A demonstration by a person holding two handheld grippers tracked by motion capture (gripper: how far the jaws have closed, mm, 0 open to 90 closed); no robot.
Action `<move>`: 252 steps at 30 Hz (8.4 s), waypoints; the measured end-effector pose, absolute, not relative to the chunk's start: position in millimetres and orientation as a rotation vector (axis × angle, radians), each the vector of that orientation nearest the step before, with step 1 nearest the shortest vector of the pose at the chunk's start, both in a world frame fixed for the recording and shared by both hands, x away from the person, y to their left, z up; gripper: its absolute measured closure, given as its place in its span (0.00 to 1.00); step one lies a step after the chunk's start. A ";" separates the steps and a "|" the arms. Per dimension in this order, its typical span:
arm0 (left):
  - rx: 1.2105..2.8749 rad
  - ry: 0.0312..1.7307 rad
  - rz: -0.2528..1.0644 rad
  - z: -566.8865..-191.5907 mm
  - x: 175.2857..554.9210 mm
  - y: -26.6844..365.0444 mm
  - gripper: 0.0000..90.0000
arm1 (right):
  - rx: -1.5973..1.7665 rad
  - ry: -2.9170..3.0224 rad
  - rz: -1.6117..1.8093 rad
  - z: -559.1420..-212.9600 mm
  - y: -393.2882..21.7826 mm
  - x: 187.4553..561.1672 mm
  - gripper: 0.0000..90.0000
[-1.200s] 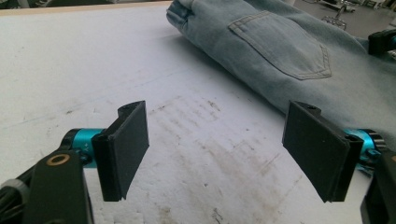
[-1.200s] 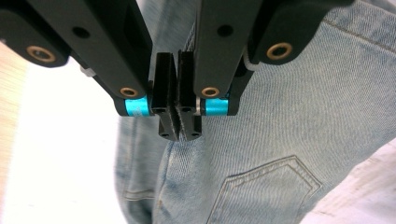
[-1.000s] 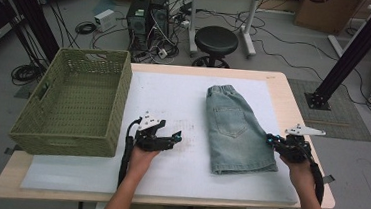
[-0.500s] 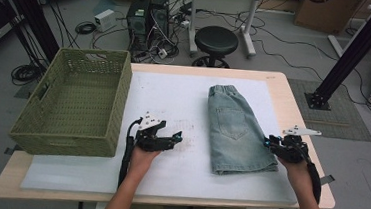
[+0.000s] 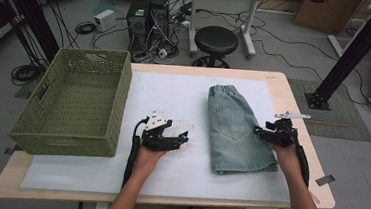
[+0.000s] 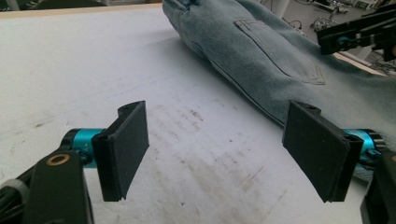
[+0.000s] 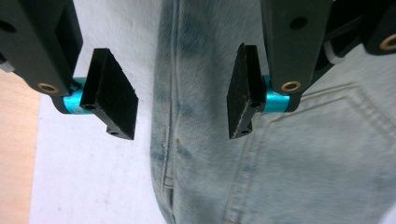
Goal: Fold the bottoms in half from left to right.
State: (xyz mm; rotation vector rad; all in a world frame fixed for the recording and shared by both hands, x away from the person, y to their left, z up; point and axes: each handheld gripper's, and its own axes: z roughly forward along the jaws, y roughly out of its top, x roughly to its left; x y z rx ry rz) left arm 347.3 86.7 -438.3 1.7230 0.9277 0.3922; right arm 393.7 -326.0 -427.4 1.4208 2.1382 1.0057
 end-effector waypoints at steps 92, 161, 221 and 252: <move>1.875 1.113 0.266 -445.5 361.5 70.5 0.92 | 1.252 2.324 1.074 -440.7 -227.2 383.1 0.87; 1.709 0.885 0.393 -432.2 364.8 119.5 0.31 | 1.200 2.285 1.084 -434.2 -244.1 369.9 0.79; 1.671 0.937 0.375 -429.8 364.6 122.7 0.28 | 0.902 2.392 1.270 -417.3 -238.5 344.2 0.36; 1.717 0.918 0.392 -441.5 354.0 127.5 0.28 | 1.160 2.355 1.198 -424.8 -139.1 490.7 0.28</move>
